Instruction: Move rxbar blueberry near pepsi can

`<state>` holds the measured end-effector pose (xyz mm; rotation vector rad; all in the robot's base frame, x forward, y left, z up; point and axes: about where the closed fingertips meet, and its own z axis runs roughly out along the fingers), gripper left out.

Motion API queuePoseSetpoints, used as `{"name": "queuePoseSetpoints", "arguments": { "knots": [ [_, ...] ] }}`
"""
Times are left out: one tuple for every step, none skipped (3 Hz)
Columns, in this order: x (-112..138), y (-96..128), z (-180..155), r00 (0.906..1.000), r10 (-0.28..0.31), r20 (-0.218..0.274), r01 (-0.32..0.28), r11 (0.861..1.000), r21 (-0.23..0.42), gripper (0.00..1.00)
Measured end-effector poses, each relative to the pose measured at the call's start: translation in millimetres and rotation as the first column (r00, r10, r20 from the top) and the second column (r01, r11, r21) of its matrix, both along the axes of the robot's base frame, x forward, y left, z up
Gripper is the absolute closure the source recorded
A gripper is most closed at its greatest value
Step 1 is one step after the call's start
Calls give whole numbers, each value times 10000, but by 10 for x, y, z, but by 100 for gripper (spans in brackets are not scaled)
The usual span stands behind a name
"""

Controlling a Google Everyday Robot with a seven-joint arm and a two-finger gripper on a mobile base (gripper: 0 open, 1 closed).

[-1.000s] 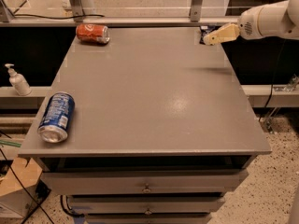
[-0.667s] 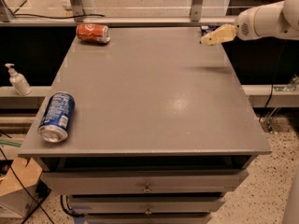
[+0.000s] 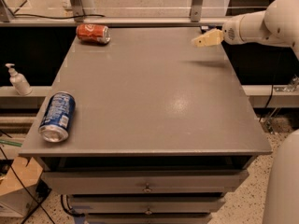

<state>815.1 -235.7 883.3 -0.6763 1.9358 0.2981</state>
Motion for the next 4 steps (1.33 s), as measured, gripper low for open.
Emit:
{"name": "queuePoseSetpoints", "arguments": {
  "knots": [
    [179, 51, -104, 9999, -136, 67, 133, 9989, 459, 0],
    [345, 62, -195, 9991, -430, 34, 423, 9917, 1216, 0],
    [504, 52, -291, 9964, -848, -79, 849, 9809, 1748, 0],
    [646, 25, -378, 9925, -1204, -197, 1220, 9737, 1923, 0]
  ]
}}
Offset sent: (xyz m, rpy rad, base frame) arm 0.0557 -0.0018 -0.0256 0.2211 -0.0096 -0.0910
